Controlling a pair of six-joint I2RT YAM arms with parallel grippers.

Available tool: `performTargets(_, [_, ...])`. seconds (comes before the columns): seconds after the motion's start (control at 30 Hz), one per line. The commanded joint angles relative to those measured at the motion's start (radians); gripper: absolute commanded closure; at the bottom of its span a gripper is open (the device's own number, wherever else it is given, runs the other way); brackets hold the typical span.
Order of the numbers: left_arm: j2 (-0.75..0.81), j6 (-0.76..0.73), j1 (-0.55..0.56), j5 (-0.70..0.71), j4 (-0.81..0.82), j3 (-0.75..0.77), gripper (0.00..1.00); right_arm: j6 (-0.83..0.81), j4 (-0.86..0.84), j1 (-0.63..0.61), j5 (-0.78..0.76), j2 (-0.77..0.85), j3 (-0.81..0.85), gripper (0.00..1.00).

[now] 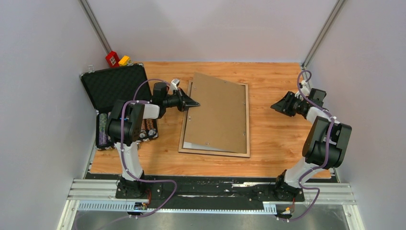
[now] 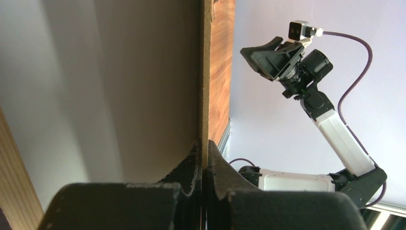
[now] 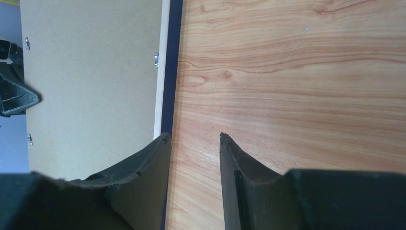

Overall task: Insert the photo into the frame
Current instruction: Place the photo frame item in the photo frame.

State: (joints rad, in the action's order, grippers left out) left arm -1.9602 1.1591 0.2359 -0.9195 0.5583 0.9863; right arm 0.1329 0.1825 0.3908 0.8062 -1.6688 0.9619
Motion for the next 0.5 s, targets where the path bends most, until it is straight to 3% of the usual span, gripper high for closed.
performTargets(0.0, [-0.006, -0.031, 0.013, -0.053, -0.008, 0.043, 1.00, 0.001, -0.029, 0.008, 0.028, -0.010, 0.004, 0.59])
performTargets(0.17, [-0.008, -0.072, 0.013, -0.042, -0.073, 0.059, 0.99, 0.001, -0.029, 0.010, 0.028, -0.009, 0.003, 0.59])
performTargets(0.47, [-0.038, -0.099, 0.013, -0.043, -0.132, 0.089, 0.82, 0.001, -0.029, 0.012, 0.032, -0.008, 0.002, 0.59])
